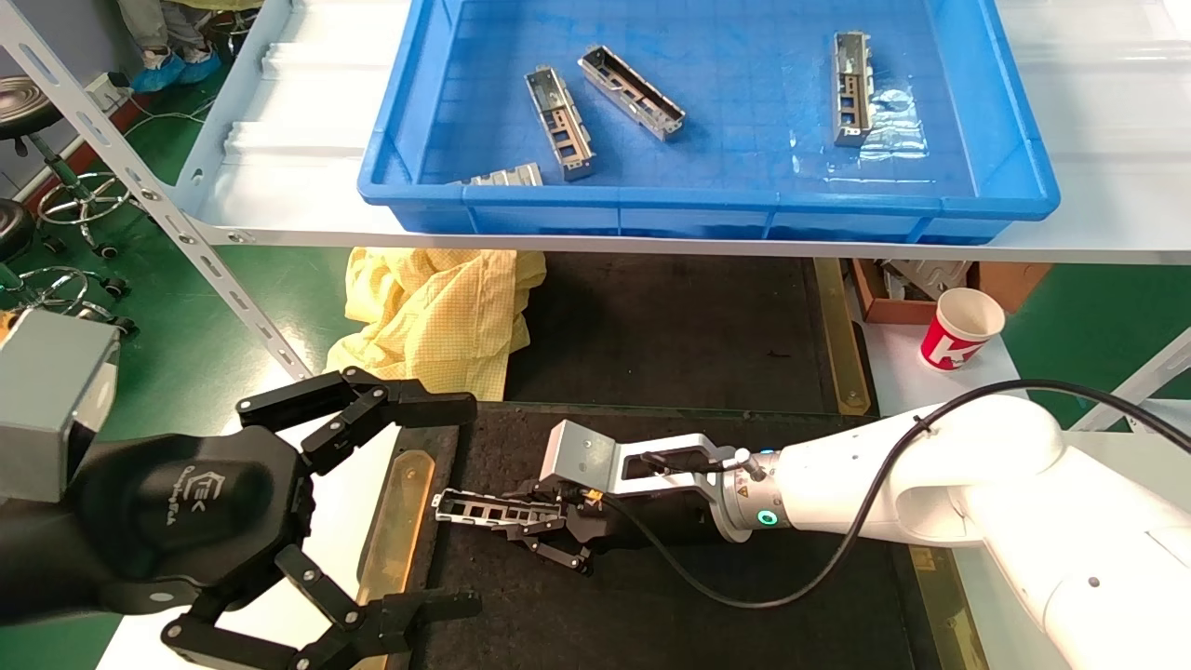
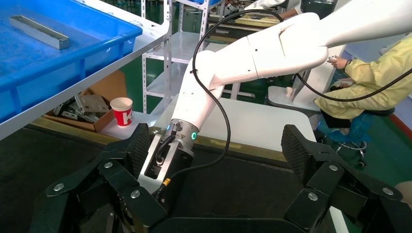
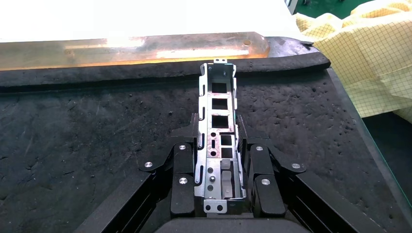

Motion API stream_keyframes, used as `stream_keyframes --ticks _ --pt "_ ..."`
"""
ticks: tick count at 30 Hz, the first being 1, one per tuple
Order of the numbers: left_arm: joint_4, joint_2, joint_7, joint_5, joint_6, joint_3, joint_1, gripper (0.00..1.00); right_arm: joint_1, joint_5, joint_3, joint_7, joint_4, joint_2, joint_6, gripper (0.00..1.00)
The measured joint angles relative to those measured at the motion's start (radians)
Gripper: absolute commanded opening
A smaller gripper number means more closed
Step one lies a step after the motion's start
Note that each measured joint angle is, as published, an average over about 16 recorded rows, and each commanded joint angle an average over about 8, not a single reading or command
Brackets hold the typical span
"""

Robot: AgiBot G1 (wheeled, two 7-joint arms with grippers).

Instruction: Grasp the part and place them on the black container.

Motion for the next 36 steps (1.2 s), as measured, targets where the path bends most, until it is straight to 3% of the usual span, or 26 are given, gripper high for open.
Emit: stream_keyframes --ticks 1,6,8,9,21,36 --pt "0.000 0.000 0.000 0.000 0.000 0.000 0.000 1.00 0.000 0.004 -0.006 0.000 0.001 0.000 0.003 0.16" --pt "0.000 0.000 0.000 0.000 0.000 0.000 0.000 1.00 -0.001 0.022 -0.034 0.001 0.005 0.000 0.017 0.78" --pt "0.000 0.000 0.000 0.000 0.000 0.000 0.000 1.00 -0.001 0.029 -0.044 0.001 0.006 0.001 0.022 0.96" --pt "0.000 0.000 0.000 0.000 0.000 0.000 0.000 1.00 0.000 0.033 -0.049 0.000 0.006 0.001 0.025 1.00" --pt "0.000 0.000 0.000 0.000 0.000 0.000 0.000 1.00 0.025 0.078 -0.095 -0.013 -0.003 0.004 0.018 1.00" --pt "0.000 0.000 0.000 0.000 0.000 0.000 0.000 1.00 0.091 0.138 -0.110 -0.040 -0.047 0.017 -0.087 1.00"
